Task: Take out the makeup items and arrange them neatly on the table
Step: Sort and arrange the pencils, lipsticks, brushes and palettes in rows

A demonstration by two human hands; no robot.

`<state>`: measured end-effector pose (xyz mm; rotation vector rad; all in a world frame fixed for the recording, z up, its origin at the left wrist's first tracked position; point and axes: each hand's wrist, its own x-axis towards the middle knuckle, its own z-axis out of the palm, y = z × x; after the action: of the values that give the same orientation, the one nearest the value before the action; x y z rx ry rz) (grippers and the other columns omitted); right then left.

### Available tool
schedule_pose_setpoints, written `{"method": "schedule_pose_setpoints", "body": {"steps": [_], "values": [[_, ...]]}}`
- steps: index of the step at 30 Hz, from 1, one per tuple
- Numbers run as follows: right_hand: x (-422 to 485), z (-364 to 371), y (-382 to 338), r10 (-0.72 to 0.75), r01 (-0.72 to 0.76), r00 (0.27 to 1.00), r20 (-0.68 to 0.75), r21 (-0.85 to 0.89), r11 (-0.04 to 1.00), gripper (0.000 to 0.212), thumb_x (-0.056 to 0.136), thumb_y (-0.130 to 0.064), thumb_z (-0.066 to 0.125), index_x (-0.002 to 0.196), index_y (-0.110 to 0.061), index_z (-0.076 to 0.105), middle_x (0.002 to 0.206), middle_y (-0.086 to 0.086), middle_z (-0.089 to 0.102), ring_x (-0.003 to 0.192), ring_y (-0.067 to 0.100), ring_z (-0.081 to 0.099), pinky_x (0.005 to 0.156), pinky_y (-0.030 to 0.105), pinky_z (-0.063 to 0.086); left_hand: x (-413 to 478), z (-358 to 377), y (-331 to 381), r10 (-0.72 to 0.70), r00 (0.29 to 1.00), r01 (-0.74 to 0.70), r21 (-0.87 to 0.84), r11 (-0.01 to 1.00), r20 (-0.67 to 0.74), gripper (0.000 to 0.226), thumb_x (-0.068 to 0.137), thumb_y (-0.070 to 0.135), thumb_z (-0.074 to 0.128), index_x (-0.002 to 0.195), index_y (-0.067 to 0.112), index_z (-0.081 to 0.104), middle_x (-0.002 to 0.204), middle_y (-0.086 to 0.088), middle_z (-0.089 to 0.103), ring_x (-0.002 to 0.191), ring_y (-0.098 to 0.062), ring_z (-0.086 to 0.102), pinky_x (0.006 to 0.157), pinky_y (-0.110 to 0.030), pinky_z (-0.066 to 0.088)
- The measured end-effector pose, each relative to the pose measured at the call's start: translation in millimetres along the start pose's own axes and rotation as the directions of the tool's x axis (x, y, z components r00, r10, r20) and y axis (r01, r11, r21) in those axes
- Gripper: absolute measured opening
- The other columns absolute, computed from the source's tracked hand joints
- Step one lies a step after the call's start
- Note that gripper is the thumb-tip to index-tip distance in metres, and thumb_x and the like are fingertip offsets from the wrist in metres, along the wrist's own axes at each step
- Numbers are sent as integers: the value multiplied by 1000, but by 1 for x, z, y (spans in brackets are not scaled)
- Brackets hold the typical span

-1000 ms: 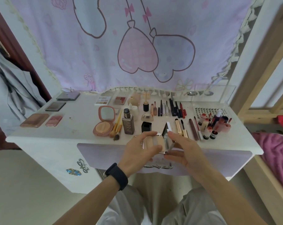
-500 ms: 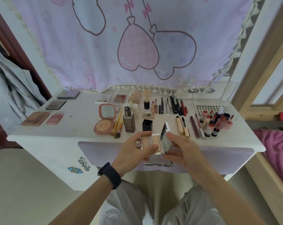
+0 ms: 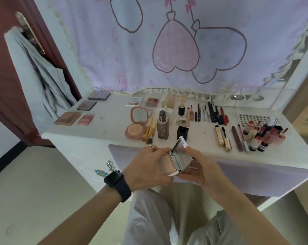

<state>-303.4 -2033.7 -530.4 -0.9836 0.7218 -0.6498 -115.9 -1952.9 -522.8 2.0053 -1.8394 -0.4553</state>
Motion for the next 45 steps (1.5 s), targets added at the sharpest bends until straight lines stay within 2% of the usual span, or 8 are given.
{"method": "schedule_pose_setpoints", "body": {"steps": [6, 10, 13, 17, 20, 30, 41, 45], "values": [[16, 49, 15, 97, -94, 990, 105, -32, 995, 70, 57, -64, 86, 108, -17, 77, 106, 18, 75, 91, 37, 75, 72, 39, 62, -29, -28, -36, -100, 994, 100, -15, 995, -49, 89, 65, 56, 75, 144, 42, 38, 118, 15, 46, 105, -5, 47, 89, -15, 44], [29, 78, 21, 56, -3, 985, 161, -312, 950, 69, 78, -74, 50, 118, -22, 70, 105, -3, 78, 95, 19, 75, 76, 27, 60, -46, -57, -71, -248, 962, 226, -176, 958, -115, 83, 64, 52, 81, 138, 40, 46, 114, 14, 50, 97, -8, 58, 77, -19, 55], [39, 83, 36, -264, 304, 948, 179, -754, 581, 41, 95, -57, 55, 122, -29, 66, 111, -17, 70, 101, 4, 66, 89, 21, 52, -46, -83, -99, -383, 896, 316, -282, 906, -226, 77, 64, 45, 85, 133, 35, 54, 113, 10, 54, 93, -8, 63, 77, -22, 56], [56, 72, 62, -613, 425, 691, 383, -901, -83, 33, 88, -19, 74, 119, -10, 68, 117, 3, 68, 107, 22, 62, 90, 35, 56, -22, -107, -127, -489, 823, 420, -270, 867, -290, 70, 66, 43, 86, 129, 27, 59, 114, 5, 56, 100, -14, 60, 84, -23, 48], [66, 52, 73, -665, 348, 610, 432, -899, -264, 37, 91, -21, 64, 122, -2, 68, 122, 12, 66, 112, 30, 61, 92, 43, 58, 6, -113, -134, -527, 801, 454, -285, 844, -285, 49, 62, 44, 81, 101, 22, 62, 96, 9, 62, 92, -15, 58, 68, -19, 43], [89, 4, 82, -613, 367, 475, 632, -775, -515, 43, 100, -31, 62, 137, -10, 62, 135, 8, 63, 120, 27, 60, 103, 41, 49, 103, -97, -142, -639, 739, 633, -106, 767, -211, 47, 60, 44, 61, 97, 15, 68, 106, -10, 59, 105, -31, 53, 86, -37, 48], [94, 2, 92, -671, 357, 416, 613, -789, -500, 46, 98, -32, 61, 140, -13, 61, 138, 6, 62, 121, 24, 61, 105, 39, 48, 116, -82, -150, -560, 773, 581, -23, 814, -299, 43, 77, 55, 63, 90, 13, 63, 86, -3, 57, 103, -31, 55, 88, -37, 41], [96, -1, 92, -658, 365, 407, 634, -773, -519, 47, 98, -31, 61, 142, -13, 58, 141, 6, 60, 123, 24, 60, 107, 40, 44, 109, -72, -153, -555, 749, 551, -125, 825, -362, 61, 79, 63, 65, 113, 13, 59, 114, -12, 62, 115, -34, 50, 95, -41, 43]]}}
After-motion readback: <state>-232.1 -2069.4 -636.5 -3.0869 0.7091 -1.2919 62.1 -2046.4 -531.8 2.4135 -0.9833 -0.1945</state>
